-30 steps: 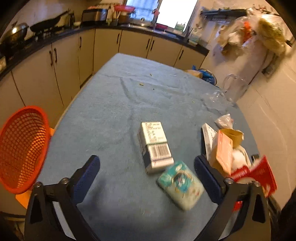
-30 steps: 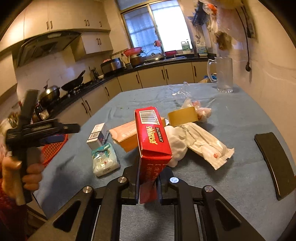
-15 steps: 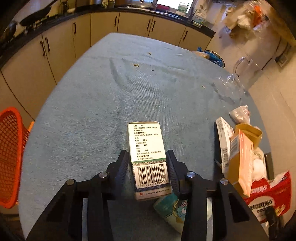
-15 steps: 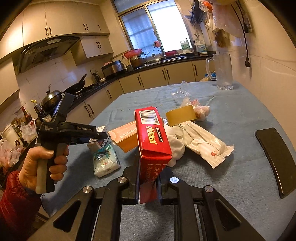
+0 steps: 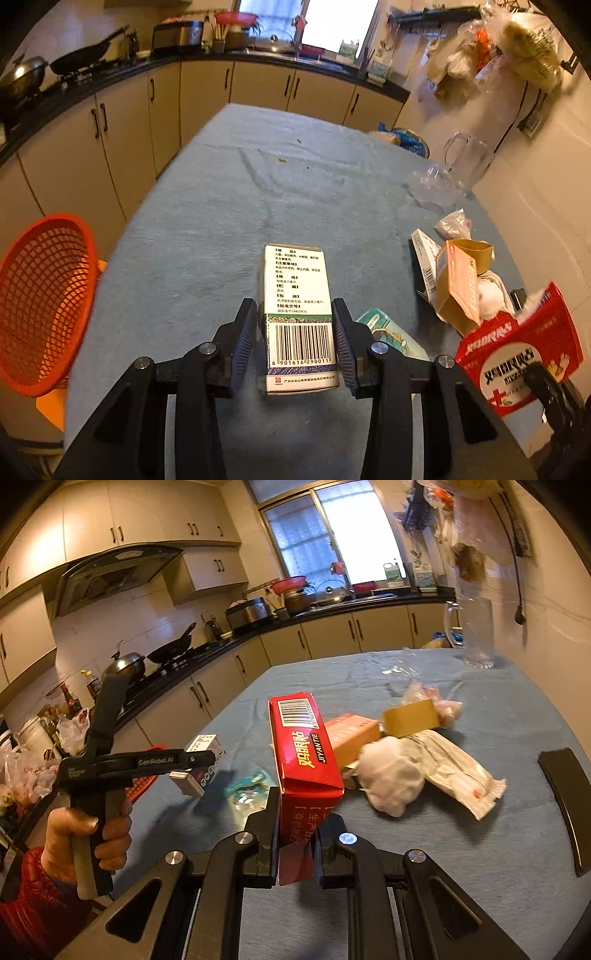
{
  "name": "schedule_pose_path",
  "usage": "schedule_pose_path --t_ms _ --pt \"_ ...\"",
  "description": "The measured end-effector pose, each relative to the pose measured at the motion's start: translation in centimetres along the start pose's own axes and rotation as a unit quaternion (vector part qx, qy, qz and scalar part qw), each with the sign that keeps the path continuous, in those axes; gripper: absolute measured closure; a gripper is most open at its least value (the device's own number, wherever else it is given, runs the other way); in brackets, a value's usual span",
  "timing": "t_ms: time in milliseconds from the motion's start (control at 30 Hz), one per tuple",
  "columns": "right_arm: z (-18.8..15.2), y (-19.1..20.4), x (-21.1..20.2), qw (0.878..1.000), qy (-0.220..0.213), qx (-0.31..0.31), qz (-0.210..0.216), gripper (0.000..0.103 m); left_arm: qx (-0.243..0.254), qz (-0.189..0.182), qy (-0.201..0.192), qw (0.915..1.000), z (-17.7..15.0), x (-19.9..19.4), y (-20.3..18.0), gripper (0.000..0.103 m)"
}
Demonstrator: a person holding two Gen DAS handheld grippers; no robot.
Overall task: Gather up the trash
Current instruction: 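Carry both boxes over the orange basket and open both tools to drop them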
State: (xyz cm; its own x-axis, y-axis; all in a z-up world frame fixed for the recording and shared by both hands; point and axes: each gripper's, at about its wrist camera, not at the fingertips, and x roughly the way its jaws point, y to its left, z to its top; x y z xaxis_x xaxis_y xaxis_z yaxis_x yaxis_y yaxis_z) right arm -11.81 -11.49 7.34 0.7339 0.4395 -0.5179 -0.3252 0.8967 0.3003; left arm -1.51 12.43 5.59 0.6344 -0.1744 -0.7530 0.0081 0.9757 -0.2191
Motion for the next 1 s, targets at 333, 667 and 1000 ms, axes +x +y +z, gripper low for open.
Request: schedule_pose_path --t_ms 333,667,1000 --pt "1.7 4.2 2.9 0.999 0.013 -0.025 0.042 0.088 -0.033 -0.008 -0.03 0.999 -1.5 -3.6 3.8 0.063" --pt "3.2 8.9 7.1 0.995 0.035 -0.038 0.087 0.088 -0.071 0.016 -0.063 0.9954 -2.6 -8.5 8.8 0.064" --pt "4.3 13.7 9.9 0.988 0.057 -0.053 0.132 0.088 -0.124 0.05 -0.103 0.9857 -3.0 -13.6 15.2 0.064"
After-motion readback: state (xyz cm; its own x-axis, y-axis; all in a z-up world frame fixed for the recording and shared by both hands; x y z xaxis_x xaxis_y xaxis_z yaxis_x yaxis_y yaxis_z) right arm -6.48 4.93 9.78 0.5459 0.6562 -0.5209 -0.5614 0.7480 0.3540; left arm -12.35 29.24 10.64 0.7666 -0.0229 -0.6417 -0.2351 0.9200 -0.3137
